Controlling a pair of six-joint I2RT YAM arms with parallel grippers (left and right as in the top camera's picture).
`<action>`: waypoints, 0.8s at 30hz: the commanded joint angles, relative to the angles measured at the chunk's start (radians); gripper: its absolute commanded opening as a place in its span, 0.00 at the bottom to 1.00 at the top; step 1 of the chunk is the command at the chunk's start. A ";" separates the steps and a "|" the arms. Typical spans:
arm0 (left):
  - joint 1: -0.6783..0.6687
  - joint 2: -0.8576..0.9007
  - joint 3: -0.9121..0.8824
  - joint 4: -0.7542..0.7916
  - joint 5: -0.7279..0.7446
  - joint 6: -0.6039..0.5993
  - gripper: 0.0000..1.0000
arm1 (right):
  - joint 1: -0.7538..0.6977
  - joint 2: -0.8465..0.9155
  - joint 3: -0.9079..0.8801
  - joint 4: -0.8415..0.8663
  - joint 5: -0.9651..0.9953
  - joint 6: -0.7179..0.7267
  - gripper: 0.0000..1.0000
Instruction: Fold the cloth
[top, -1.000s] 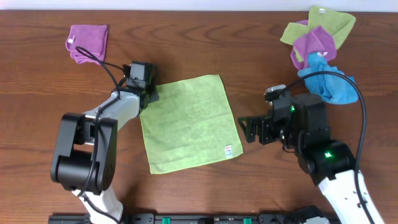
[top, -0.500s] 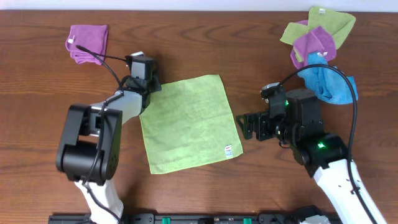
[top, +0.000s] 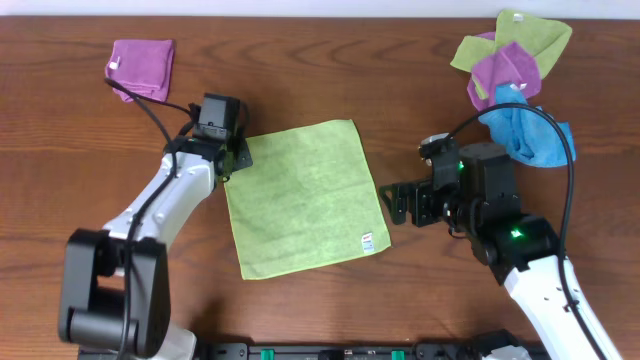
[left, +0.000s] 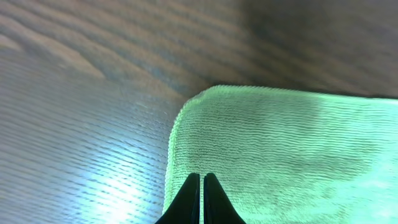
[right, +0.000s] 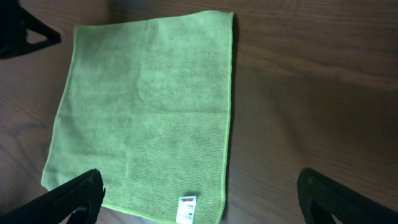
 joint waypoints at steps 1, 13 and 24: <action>-0.003 0.055 -0.003 -0.008 -0.002 -0.055 0.06 | -0.008 0.000 0.001 0.002 -0.014 0.006 0.99; -0.002 0.206 -0.003 0.097 -0.021 -0.056 0.05 | -0.008 0.000 0.001 -0.006 -0.038 0.006 0.99; 0.054 0.383 -0.001 0.370 -0.029 0.047 0.05 | -0.008 0.003 0.001 -0.003 -0.018 0.006 0.99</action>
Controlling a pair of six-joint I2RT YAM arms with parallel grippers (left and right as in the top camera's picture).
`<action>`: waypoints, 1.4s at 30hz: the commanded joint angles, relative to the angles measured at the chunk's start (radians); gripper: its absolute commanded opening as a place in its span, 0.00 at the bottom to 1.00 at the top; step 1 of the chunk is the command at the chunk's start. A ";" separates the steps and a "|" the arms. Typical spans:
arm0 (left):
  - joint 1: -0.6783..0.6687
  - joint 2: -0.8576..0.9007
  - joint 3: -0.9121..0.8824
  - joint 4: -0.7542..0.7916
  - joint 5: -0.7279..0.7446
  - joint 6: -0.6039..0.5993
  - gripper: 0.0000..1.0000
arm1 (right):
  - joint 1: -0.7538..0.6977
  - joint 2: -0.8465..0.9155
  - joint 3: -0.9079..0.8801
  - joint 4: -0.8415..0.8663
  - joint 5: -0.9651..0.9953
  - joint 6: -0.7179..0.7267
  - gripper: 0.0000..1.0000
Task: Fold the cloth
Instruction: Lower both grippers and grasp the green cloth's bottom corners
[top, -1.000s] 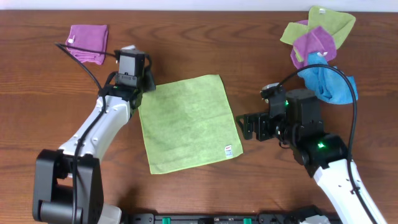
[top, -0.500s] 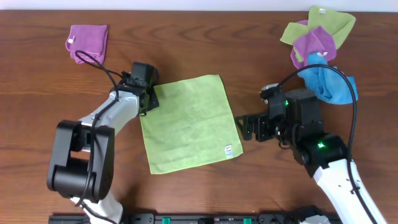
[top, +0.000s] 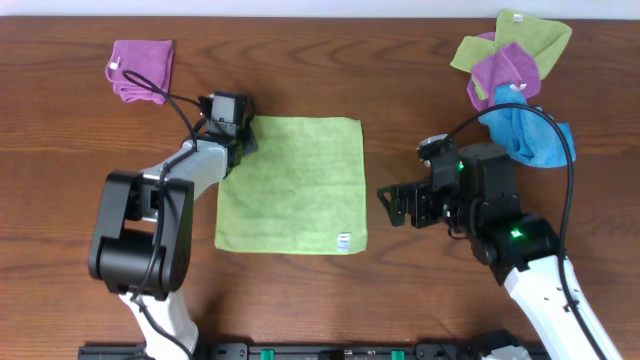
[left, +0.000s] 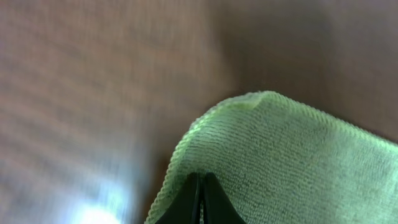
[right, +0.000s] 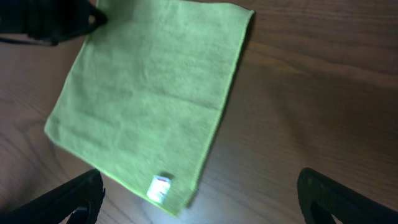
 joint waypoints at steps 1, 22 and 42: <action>0.039 0.124 -0.037 0.015 0.014 0.042 0.06 | -0.008 0.008 0.001 0.003 0.008 0.006 0.99; 0.045 -0.416 -0.009 -0.367 -0.017 0.032 0.06 | -0.008 0.063 0.001 -0.058 -0.078 0.006 0.96; 0.248 -0.452 -0.038 -0.909 0.325 0.033 0.06 | -0.008 0.305 -0.067 0.003 -0.285 -0.016 0.84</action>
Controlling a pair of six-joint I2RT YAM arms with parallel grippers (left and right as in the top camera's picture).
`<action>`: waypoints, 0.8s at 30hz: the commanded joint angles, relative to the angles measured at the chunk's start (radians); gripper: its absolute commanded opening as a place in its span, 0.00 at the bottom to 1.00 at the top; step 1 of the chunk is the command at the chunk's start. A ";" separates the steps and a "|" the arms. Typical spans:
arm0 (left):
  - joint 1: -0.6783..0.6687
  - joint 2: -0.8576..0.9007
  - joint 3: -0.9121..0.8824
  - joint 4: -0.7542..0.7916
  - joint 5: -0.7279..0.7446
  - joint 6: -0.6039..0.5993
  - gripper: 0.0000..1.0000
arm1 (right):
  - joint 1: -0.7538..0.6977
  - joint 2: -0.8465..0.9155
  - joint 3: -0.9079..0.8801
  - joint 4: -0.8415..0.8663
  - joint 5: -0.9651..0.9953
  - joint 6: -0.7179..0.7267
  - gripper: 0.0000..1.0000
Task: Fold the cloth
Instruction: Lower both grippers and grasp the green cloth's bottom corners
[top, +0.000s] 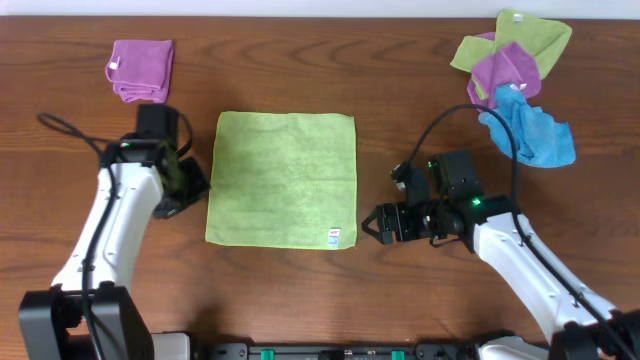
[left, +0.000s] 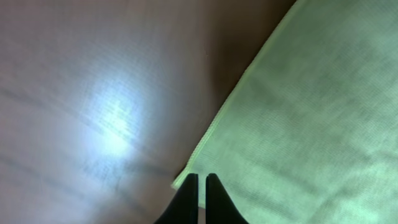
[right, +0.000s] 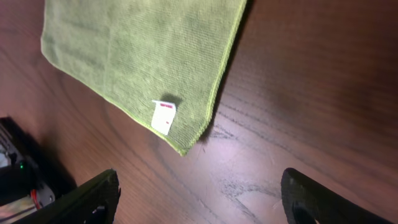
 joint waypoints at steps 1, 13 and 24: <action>0.040 0.006 -0.029 -0.040 0.097 0.072 0.06 | -0.008 0.005 0.000 0.032 -0.047 -0.011 0.86; 0.178 0.006 -0.256 0.082 0.351 0.208 0.25 | -0.008 0.018 -0.007 0.085 -0.048 -0.035 0.90; 0.196 0.006 -0.442 0.362 0.430 0.178 0.28 | -0.008 0.164 -0.012 0.158 -0.127 -0.034 0.87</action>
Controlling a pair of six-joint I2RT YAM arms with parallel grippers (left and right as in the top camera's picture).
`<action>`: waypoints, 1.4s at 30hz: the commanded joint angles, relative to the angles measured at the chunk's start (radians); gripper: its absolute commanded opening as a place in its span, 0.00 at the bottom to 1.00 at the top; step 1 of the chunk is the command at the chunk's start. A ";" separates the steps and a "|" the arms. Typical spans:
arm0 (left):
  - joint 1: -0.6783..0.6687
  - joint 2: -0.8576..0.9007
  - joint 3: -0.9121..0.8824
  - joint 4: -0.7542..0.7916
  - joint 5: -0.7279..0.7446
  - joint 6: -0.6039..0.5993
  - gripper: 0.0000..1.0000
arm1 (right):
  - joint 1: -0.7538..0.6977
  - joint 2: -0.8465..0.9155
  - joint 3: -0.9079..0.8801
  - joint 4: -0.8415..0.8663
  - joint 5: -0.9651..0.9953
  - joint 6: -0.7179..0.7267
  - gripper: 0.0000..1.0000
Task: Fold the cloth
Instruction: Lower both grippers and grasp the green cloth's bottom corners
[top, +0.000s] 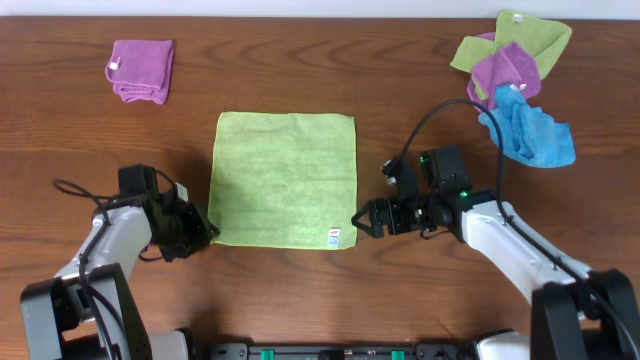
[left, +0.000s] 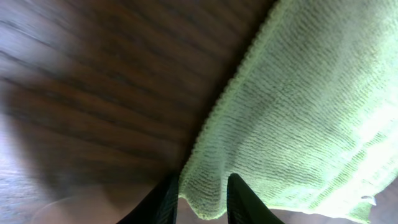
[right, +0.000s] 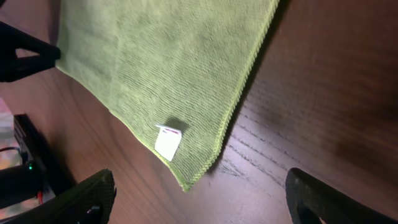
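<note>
The green cloth (top: 283, 180) lies flat and square in the middle of the table, a white tag (right: 168, 143) near its near-right corner. My left gripper (top: 203, 236) is at the near-left corner. In the left wrist view its fingers (left: 166, 200) stand a little apart with that corner (left: 205, 202) between them, so the left gripper (left: 202, 200) is open. My right gripper (top: 364, 221) sits low just right of the near-right corner. It shows wide open in the right wrist view (right: 199, 190), with the corner tip (right: 186, 182) between the fingers.
A folded purple cloth (top: 140, 70) lies at the far left. A pile of green, purple and blue cloths (top: 515, 75) fills the far right corner. The table's front edge (top: 320, 345) runs close behind both grippers.
My left gripper has gone from beside the cloth's left edge, jaws together, to the near-left corner, now open around it. The right gripper is slightly closer to the near-right corner. The cloth has not moved.
The cloth first lay skewed, with my left gripper shut on its far-left corner. Then it lay square, still held there. Later it lay flat with the left gripper off it and the right one lowered near the tag corner. Both now stand open at the near corners.
</note>
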 joint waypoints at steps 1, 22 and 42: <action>0.003 0.004 -0.028 0.011 0.008 -0.004 0.28 | -0.008 0.027 -0.007 0.004 -0.034 -0.016 0.87; 0.003 0.004 -0.031 -0.006 -0.056 -0.008 0.27 | 0.095 0.096 -0.009 0.002 -0.062 0.019 0.67; 0.003 0.004 -0.023 0.005 -0.055 -0.038 0.06 | 0.141 0.218 -0.003 0.027 -0.059 0.091 0.01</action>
